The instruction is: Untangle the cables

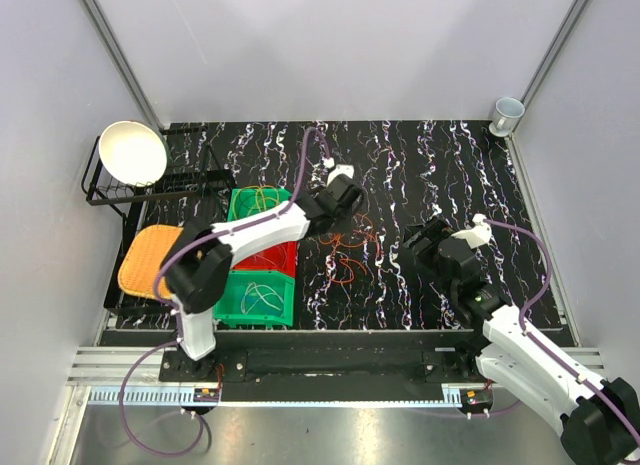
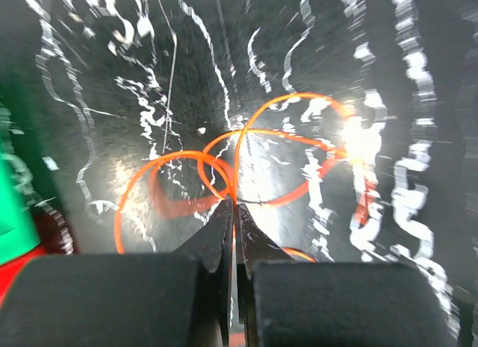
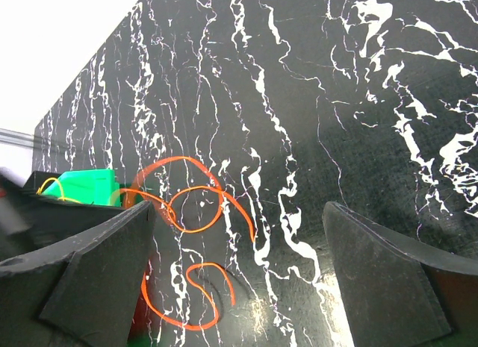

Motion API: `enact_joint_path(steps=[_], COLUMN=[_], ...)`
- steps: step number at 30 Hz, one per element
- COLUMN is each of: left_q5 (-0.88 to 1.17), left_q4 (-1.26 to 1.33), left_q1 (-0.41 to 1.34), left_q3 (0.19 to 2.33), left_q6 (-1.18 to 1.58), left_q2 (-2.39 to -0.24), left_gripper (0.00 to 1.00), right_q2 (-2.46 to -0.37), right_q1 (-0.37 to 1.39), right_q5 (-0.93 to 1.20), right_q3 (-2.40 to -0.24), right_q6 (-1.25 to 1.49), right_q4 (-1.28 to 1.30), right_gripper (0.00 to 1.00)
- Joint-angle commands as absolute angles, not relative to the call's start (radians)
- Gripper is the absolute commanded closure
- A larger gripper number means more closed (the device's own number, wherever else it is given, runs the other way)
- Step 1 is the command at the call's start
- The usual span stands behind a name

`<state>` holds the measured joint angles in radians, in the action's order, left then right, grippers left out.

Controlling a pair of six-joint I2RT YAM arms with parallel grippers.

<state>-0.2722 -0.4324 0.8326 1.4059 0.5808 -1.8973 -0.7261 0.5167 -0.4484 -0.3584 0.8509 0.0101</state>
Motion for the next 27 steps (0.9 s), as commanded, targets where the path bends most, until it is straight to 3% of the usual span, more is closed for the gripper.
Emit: enact_joint_path(steps=[1,27], left_q5=[-0.273,-0.538], left_q4=[-0.457,-0.693], left_q1=[0.836,0.776], left_q3=[1.384,1.298], left_q6=[0.575,0.426], left_q2=[-1.749,-1.263], left_gripper=[1.0,1.0], right_q2=[-0.71,-0.712], right_q1=[0.509,0.511], right_q5=[-0.44,-0.434], right_q3=[-0.353,-0.351], right_q6=[0.859,0.856], right_q4=[-0.038,-0.043], right_gripper=[0.0,0.0])
